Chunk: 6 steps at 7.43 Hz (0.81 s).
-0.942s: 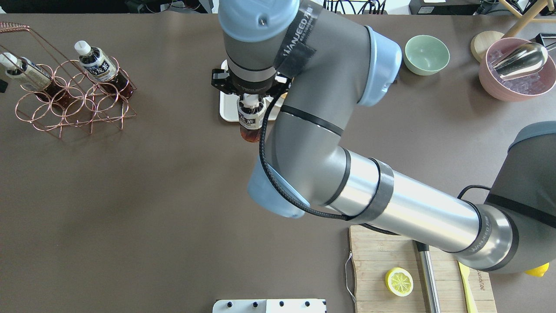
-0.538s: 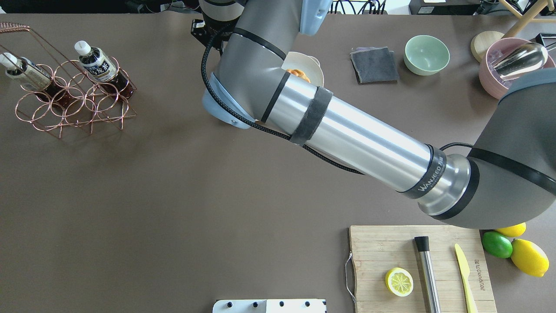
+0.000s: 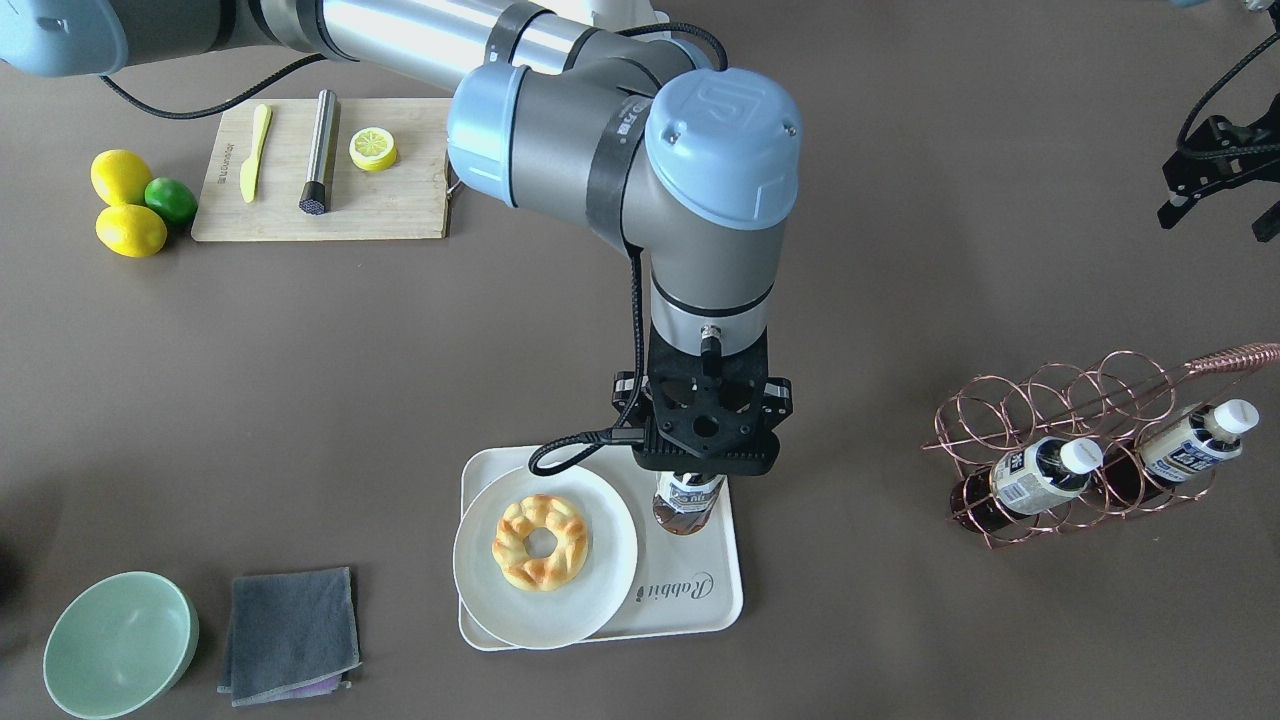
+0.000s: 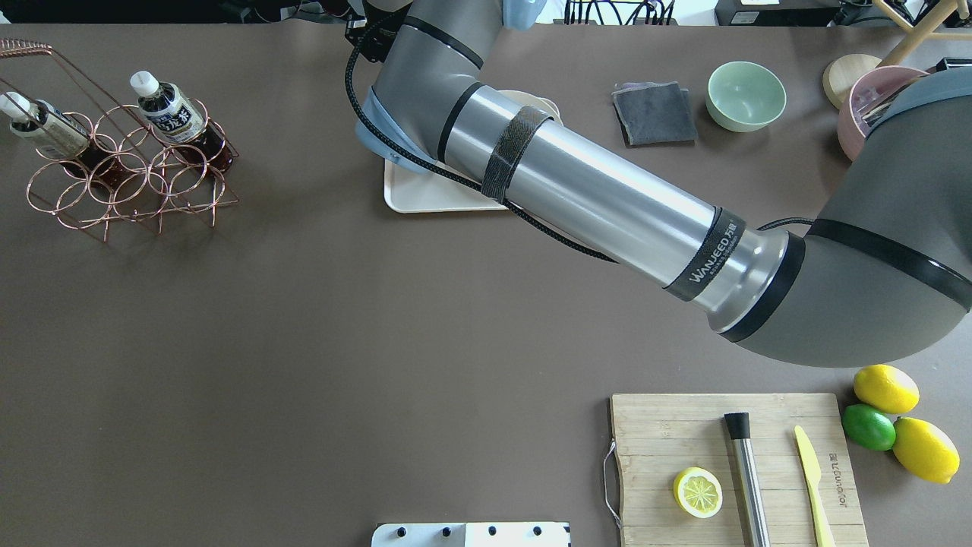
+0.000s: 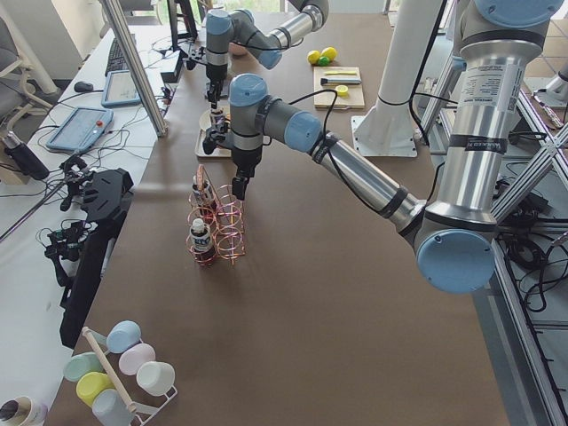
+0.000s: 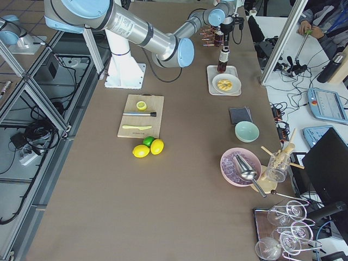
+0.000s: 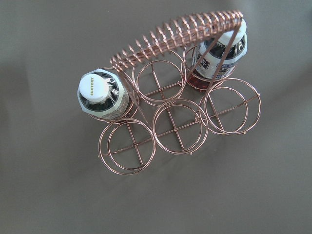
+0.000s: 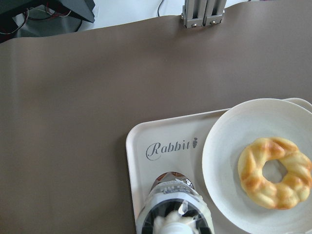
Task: Place tea on tray
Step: 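Lift the bottle with the right gripper and lower it onto the tray beside the plate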
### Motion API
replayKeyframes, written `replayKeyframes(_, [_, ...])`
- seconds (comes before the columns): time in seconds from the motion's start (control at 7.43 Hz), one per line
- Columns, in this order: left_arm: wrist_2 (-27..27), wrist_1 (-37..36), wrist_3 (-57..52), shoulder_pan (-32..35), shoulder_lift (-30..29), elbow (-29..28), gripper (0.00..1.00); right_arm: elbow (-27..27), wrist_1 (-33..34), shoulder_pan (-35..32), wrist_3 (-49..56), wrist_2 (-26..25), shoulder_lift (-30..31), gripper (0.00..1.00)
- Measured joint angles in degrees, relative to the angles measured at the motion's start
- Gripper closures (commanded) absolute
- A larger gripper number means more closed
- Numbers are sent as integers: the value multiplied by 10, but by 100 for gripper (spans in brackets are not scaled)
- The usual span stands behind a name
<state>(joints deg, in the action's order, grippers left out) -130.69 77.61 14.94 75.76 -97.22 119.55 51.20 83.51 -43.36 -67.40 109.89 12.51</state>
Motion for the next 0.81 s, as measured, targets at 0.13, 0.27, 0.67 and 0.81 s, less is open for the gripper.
replayKeyframes(0.13, [0, 0, 0, 0, 0, 0, 9, -8, -6, -1, 0, 0, -1, 100])
replayKeyframes(0.27, [0, 0, 0, 0, 0, 0, 9, -11, -9, -1, 1, 1, -2, 100])
replayKeyframes(0.67, [-1, 1, 1, 0, 5, 1, 7, -16, -9, 0, 7, 0, -2, 94])
replayKeyframes(0.81, [-1, 1, 1, 0, 5, 0, 6, -16, -9, 0, 9, 0, -2, 54])
